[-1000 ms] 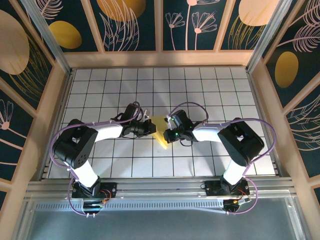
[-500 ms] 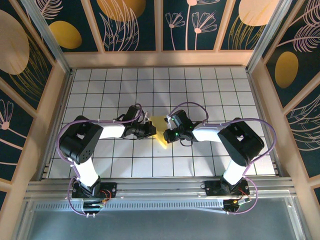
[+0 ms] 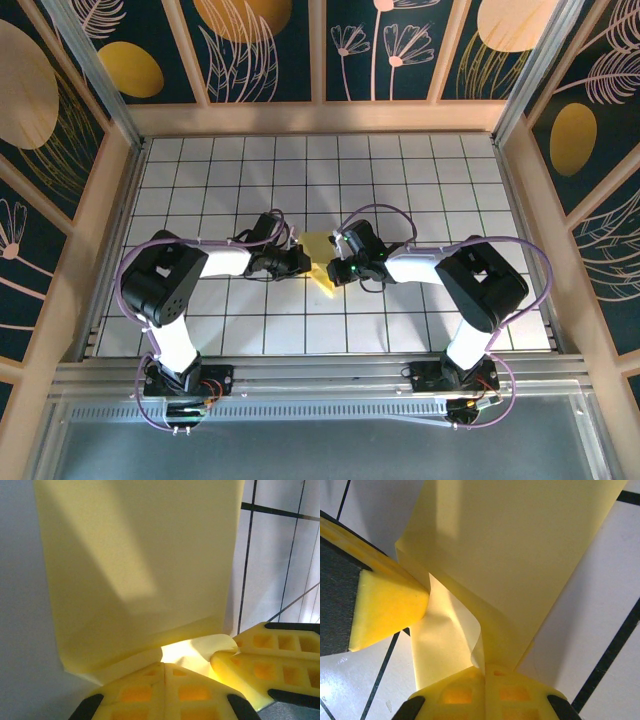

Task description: Fold a paper plane with a square sheet of paper (fold left side to right side)

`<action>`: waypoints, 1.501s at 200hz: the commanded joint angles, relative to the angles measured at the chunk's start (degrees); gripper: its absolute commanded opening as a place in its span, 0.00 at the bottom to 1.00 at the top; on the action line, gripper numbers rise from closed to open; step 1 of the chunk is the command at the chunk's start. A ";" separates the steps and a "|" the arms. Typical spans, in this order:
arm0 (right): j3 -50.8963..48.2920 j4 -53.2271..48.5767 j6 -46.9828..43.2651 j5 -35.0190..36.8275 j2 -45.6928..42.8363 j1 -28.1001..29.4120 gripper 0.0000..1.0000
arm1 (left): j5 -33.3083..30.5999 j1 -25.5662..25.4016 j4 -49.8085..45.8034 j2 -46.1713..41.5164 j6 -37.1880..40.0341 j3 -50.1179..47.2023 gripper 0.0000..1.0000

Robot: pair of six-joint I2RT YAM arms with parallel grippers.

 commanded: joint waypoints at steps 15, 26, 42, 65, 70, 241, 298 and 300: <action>-0.99 -3.71 0.21 1.17 2.33 -0.37 0.00 | -1.42 -0.38 -1.16 1.84 0.85 0.21 0.03; -0.97 -3.73 0.25 1.17 2.32 -0.41 0.00 | -1.67 -0.37 -1.16 2.24 0.87 0.30 0.03; -0.96 -3.86 0.29 1.26 2.13 -0.36 0.00 | -2.41 -0.36 -1.74 2.69 1.02 0.25 0.02; -0.82 -3.75 0.39 1.26 1.84 -0.36 0.00 | -3.69 -0.38 -3.53 3.30 1.62 0.34 0.01; -0.73 -3.78 0.38 1.18 1.71 -0.36 0.00 | -4.00 -0.38 -3.97 3.38 1.79 0.26 0.01; 2.03 -11.76 6.15 -8.92 -10.38 -5.12 0.18 | -6.57 -0.37 -6.61 4.41 2.57 -0.94 0.00; -2.09 -2.28 15.69 -21.41 -7.97 -2.96 0.00 | -6.97 -0.38 -6.80 4.39 2.70 -0.85 0.00; -2.08 -2.12 15.74 -21.41 -7.75 -2.84 0.00 | -6.97 -0.38 -6.79 4.38 2.73 -0.84 0.00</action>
